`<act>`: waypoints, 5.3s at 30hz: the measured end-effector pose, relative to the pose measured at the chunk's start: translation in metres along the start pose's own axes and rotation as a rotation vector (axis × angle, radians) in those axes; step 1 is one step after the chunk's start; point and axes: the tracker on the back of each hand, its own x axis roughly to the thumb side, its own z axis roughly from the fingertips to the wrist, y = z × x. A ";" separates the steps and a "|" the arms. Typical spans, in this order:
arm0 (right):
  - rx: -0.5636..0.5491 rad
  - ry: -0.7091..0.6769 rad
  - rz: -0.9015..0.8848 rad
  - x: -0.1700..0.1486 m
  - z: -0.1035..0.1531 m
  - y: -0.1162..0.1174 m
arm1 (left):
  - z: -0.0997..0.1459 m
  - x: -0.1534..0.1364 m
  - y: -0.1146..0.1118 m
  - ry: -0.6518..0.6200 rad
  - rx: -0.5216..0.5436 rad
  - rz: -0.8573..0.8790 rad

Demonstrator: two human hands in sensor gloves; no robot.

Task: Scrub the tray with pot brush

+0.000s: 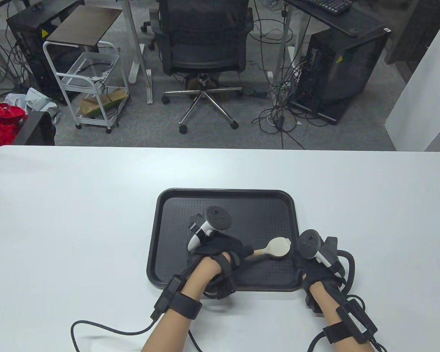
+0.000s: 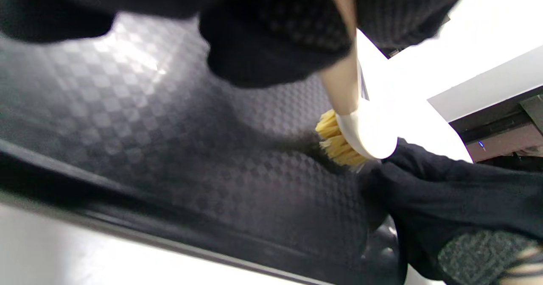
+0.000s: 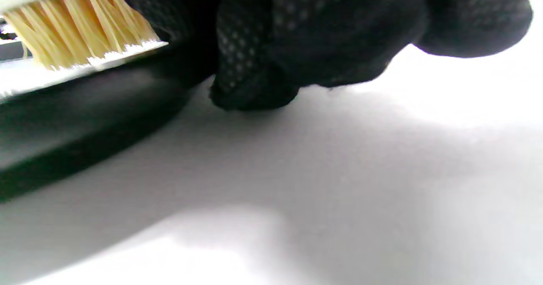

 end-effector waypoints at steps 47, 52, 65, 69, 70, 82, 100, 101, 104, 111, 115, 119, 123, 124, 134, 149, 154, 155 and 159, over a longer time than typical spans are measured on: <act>-0.006 -0.001 0.003 0.001 0.001 0.001 | 0.106 -0.196 0.138 0.428 0.140 0.162; -0.004 -0.001 0.001 0.001 0.001 0.001 | 0.120 -0.215 0.145 0.459 0.183 0.211; -0.004 0.000 0.001 0.001 0.001 0.001 | 0.089 -0.156 0.135 0.105 0.079 0.217; -0.002 0.000 -0.002 0.000 0.001 0.001 | 0.060 -0.107 0.111 0.050 0.002 0.089; -0.002 0.000 -0.003 0.000 0.000 0.001 | 0.052 -0.091 0.102 0.025 -0.008 0.063; -0.002 -0.001 -0.005 0.000 0.000 0.000 | 0.017 -0.011 0.028 -0.059 -0.062 -0.024; -0.001 -0.002 -0.005 0.000 0.000 0.000 | 0.009 0.006 -0.003 -0.040 -0.159 -0.151; -0.001 -0.002 -0.005 0.000 0.000 0.000 | 0.011 0.006 -0.002 -0.033 -0.159 -0.165; -0.001 -0.002 -0.005 0.000 0.000 0.000 | 0.016 0.005 0.004 0.003 -0.153 -0.215; -0.001 -0.002 -0.005 0.000 0.000 0.000 | 0.026 -0.017 0.027 0.086 -0.175 -0.242; -0.001 -0.002 -0.005 0.000 0.000 0.000 | 0.030 -0.035 0.042 0.118 -0.172 -0.215; -0.001 -0.002 -0.005 0.000 0.000 0.000 | 0.036 -0.054 0.057 0.152 -0.155 -0.190; -0.001 -0.002 -0.005 0.000 0.000 0.000 | 0.048 -0.078 0.076 0.214 -0.106 -0.151; -0.001 -0.002 -0.005 0.000 0.000 0.000 | 0.050 -0.082 0.080 0.222 -0.098 -0.145; -0.001 -0.002 -0.005 0.000 0.000 0.000 | 0.076 -0.136 0.114 0.330 -0.003 -0.039; 0.002 -0.001 -0.010 0.000 0.000 0.000 | 0.114 -0.227 0.139 0.389 0.084 0.245; 0.003 -0.001 -0.009 0.000 0.000 0.000 | 0.125 -0.240 0.146 0.380 0.118 0.298; 0.002 -0.001 -0.009 -0.001 0.000 0.000 | 0.126 -0.239 0.148 0.358 0.137 0.324; 0.003 0.000 -0.008 0.000 0.000 0.000 | 0.121 -0.223 0.154 0.202 0.187 0.348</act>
